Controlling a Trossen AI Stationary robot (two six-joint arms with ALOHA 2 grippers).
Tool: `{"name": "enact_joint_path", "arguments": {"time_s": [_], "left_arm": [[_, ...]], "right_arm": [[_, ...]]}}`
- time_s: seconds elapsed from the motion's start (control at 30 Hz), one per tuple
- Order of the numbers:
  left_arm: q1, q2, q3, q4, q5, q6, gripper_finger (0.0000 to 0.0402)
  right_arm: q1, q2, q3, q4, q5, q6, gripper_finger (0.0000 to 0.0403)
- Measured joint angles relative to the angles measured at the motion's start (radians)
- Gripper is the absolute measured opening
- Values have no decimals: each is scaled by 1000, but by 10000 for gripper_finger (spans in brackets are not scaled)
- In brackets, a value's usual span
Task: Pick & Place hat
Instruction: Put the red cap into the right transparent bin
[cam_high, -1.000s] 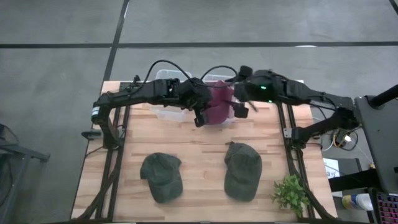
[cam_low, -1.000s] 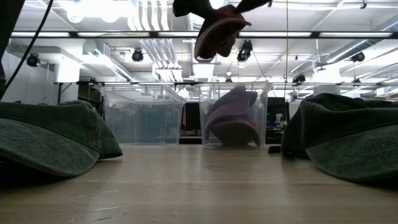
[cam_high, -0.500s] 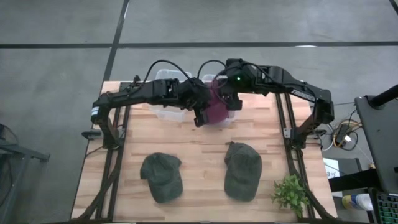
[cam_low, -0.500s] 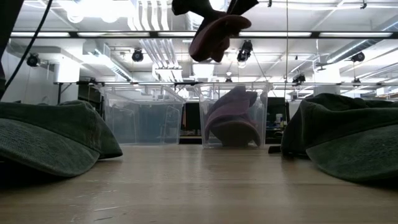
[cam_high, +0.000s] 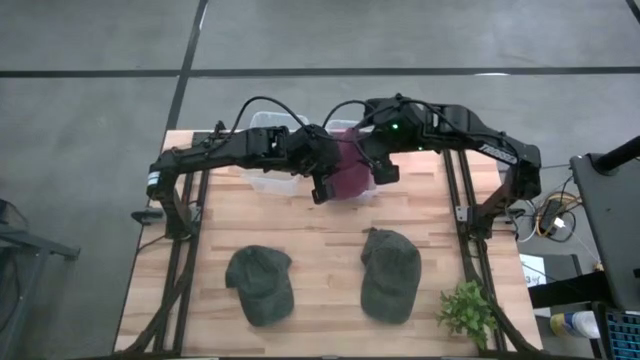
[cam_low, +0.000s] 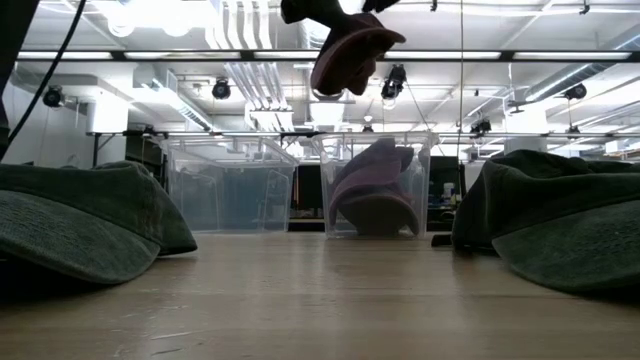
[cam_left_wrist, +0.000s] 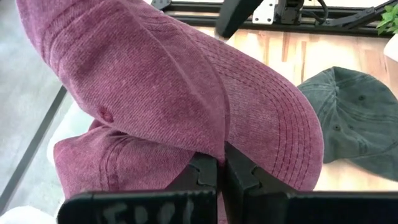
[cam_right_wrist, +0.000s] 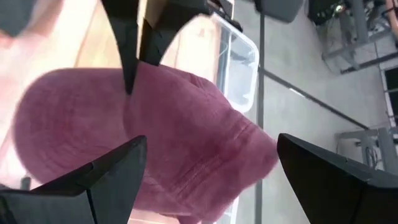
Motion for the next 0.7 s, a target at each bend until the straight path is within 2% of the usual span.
{"name": "enact_joint_path", "arguments": {"time_s": [0.37,0.7], "left_arm": [[-16,0,-3,17,-3,26,0],[-35,1,-4,60,-3,58,0]], "right_arm": [[-2,17,-8,21,34,-73,354],[-2,17,-8,20,63,-74,354]]}}
